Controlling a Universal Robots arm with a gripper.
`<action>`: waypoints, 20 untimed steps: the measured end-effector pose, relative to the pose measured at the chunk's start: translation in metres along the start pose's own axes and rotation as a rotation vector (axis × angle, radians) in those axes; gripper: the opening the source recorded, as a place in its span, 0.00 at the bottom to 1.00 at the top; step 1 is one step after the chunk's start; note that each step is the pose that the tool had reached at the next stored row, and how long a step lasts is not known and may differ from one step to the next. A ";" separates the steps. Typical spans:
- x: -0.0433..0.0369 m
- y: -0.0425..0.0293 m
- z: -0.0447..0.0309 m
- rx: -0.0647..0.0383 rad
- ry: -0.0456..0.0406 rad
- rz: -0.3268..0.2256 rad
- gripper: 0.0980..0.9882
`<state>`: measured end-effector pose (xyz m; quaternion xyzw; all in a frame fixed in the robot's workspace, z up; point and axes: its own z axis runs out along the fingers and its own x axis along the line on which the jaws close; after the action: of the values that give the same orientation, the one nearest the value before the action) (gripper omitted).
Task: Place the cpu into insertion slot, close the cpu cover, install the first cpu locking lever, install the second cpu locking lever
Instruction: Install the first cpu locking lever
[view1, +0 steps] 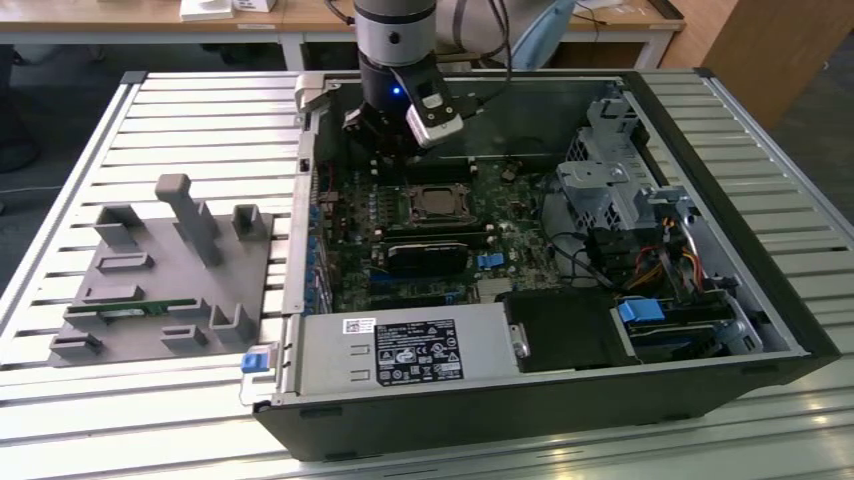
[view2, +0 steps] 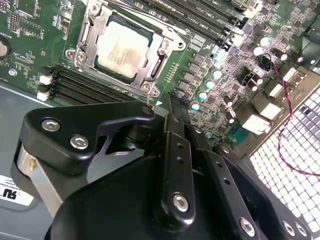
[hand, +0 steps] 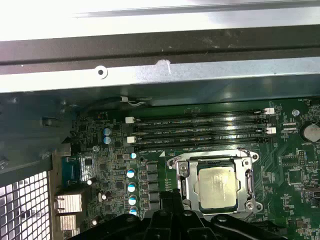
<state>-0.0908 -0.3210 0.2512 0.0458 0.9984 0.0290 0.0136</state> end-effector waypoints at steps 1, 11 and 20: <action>0.0001 0.0011 0.0001 0.000 0.0000 0.000 0.01; 0.0002 0.0021 0.0002 0.000 0.0000 0.000 0.01; 0.0002 0.0022 0.0001 0.000 0.0000 0.000 0.08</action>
<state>-0.0908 -0.3187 0.2512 0.0458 0.9984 0.0290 0.0137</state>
